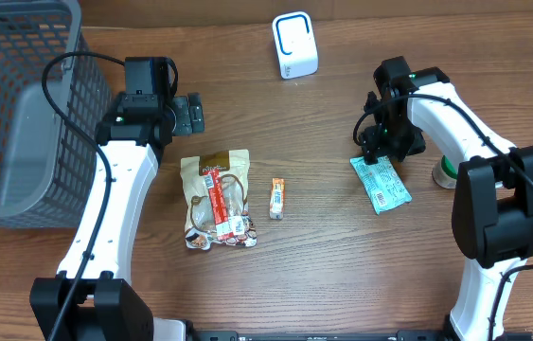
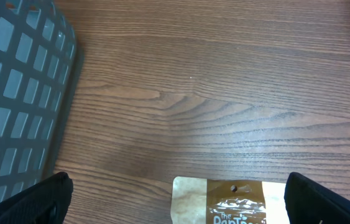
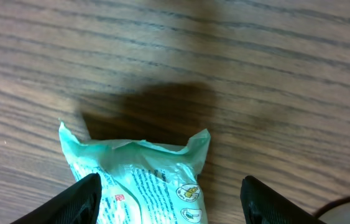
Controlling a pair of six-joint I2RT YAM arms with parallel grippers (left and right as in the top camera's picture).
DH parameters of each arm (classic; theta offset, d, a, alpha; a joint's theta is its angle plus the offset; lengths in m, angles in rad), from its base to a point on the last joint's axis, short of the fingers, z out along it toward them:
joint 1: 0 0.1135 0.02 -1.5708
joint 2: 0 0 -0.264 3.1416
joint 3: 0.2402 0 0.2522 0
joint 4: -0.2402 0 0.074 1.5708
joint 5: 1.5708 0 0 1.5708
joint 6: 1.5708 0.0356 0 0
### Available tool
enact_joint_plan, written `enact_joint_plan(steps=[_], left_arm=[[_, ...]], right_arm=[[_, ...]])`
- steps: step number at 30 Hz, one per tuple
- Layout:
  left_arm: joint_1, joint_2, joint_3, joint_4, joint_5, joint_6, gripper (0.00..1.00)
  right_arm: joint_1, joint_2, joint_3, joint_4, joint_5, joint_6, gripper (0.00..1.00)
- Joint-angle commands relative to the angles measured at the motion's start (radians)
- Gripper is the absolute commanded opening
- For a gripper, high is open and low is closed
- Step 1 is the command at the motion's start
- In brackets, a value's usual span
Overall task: Scan the item barcode
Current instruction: 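Carry the packet right and lower it onto the table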
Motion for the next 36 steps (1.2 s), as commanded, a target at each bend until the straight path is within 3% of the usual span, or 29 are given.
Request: enact_joint_plan(steps=[1, 6, 9, 17, 36], left_arm=[[0.000, 0.000, 0.010, 0.003, -0.010, -0.006, 1.00], [0.000, 0.000, 0.009, 0.003, -0.010, -0.006, 1.00], [0.000, 0.000, 0.010, 0.003, -0.010, -0.006, 1.00], [0.000, 0.000, 0.010, 0.003, -0.010, -0.006, 1.00], [0.000, 0.000, 0.010, 0.003, -0.010, -0.006, 1.00]], right_arm=[[0.019, -0.048, 0.024, -0.009, 0.008, 0.069, 0.71], [0.057, -0.057, 0.024, -0.029, 0.008, 0.069, 0.57], [0.071, -0.057, 0.024, -0.044, 0.009, 0.069, 0.56], [0.069, -0.057, 0.024, -0.073, 0.010, 0.072, 0.57], [0.070, -0.057, -0.112, 0.092, 0.036, 0.072, 0.57]])
